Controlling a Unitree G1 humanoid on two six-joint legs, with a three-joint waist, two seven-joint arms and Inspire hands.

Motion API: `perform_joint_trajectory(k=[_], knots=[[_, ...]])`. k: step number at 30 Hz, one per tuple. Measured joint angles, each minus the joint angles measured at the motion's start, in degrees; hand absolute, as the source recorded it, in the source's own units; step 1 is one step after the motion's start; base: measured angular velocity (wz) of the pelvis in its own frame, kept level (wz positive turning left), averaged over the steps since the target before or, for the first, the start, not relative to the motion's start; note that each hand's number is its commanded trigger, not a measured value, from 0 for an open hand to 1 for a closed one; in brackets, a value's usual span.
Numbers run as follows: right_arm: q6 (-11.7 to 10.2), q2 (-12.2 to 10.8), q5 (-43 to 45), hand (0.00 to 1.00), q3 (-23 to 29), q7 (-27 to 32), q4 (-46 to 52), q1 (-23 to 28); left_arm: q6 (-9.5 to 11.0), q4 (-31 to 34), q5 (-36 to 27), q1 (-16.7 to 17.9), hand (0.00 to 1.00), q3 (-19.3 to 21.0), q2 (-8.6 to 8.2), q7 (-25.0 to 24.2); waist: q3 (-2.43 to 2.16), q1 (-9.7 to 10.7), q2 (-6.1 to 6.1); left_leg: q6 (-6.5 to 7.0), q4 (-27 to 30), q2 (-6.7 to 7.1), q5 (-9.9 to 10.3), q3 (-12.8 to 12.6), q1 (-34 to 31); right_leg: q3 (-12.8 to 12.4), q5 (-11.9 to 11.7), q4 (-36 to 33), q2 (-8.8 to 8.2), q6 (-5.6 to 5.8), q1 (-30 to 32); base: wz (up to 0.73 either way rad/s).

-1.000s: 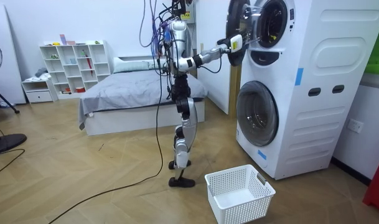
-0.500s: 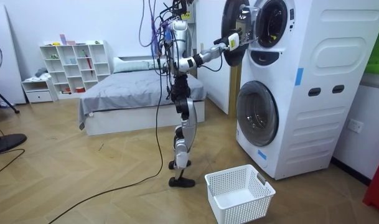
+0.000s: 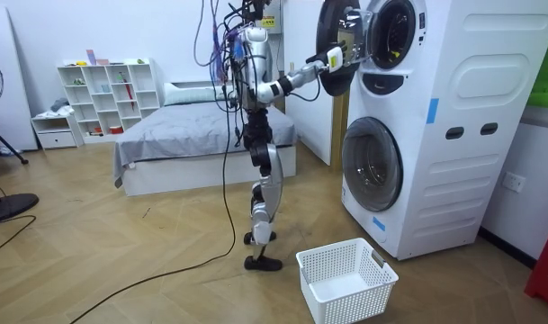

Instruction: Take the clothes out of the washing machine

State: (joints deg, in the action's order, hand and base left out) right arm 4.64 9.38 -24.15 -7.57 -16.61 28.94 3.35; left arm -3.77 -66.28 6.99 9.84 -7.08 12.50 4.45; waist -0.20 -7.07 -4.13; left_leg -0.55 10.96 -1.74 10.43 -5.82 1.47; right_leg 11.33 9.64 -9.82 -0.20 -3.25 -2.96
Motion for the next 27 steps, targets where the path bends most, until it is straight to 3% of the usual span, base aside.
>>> perform_joint_trajectory(k=[5,13,17,20,21,23,27], knots=[[0.00,-0.71,-0.03,0.00,-1.40,0.64,-0.01,0.00,-0.04,0.02,-0.05,0.26,0.00,0.06,0.03,-1.69,0.05,-1.41,-0.17,-1.25,1.09,-0.76,-0.78,2.03,-0.94,1.43,0.29,0.10,0.76,-1.47,0.00,0.14],[-0.96,-0.68,-0.63,0.00,-7.23,-1.08,0.00,-0.25,0.05,0.06,-0.06,-1.65,0.00,0.35,0.27,-3.60,-0.01,-2.98,-0.63,-3.08,1.52,-2.13,-1.99,2.02,-1.90,3.87,1.00,0.12,1.81,-3.72,0.11,0.16],[0.10,-0.53,-0.60,0.00,-11.65,-3.81,-1.30,-4.50,0.01,0.16,-0.06,-2.29,0.00,1.05,0.27,-4.02,0.01,-4.28,-1.23,-3.64,1.70,-2.66,-2.34,2.02,-2.30,6.08,1.49,0.16,2.17,-4.66,0.08,0.29],[0.41,-0.62,-0.58,0.00,-15.55,-7.92,-1.65,-11.02,0.01,0.30,-0.04,-2.57,0.00,1.73,0.32,-4.05,0.04,-5.59,-2.05,-3.91,1.77,-2.67,-2.49,2.09,-3.16,7.95,1.92,0.38,2.16,-4.86,0.10,0.41],[0.41,-0.61,-0.67,0.00,-17.43,-9.50,-1.68,-13.11,0.00,0.29,-0.13,-2.52,0.00,1.84,0.33,-3.99,-0.18,-6.88,-2.46,-3.96,1.78,-2.60,-2.50,2.20,-3.38,8.64,1.95,0.80,2.10,-4.83,-0.12,0.30],[0.41,-0.68,-0.85,0.00,-19.51,-11.66,-1.92,-15.11,0.02,0.30,-0.67,-2.71,0.00,1.83,0.30,-3.91,-0.33,-7.68,-3.04,-4.05,1.75,-2.38,-2.45,2.80,-3.74,9.61,2.02,1.13,2.01,-4.70,-0.37,0.31],[0.57,-0.41,-0.87,0.00,-20.72,-14.89,-4.52,-16.27,-0.04,0.28,-2.02,-2.63,0.00,2.56,0.20,-3.90,-0.02,-9.26,-3.04,-3.66,1.76,-1.62,-2.24,3.00,-3.67,10.27,2.42,1.23,1.36,-3.81,-1.01,0.14]])
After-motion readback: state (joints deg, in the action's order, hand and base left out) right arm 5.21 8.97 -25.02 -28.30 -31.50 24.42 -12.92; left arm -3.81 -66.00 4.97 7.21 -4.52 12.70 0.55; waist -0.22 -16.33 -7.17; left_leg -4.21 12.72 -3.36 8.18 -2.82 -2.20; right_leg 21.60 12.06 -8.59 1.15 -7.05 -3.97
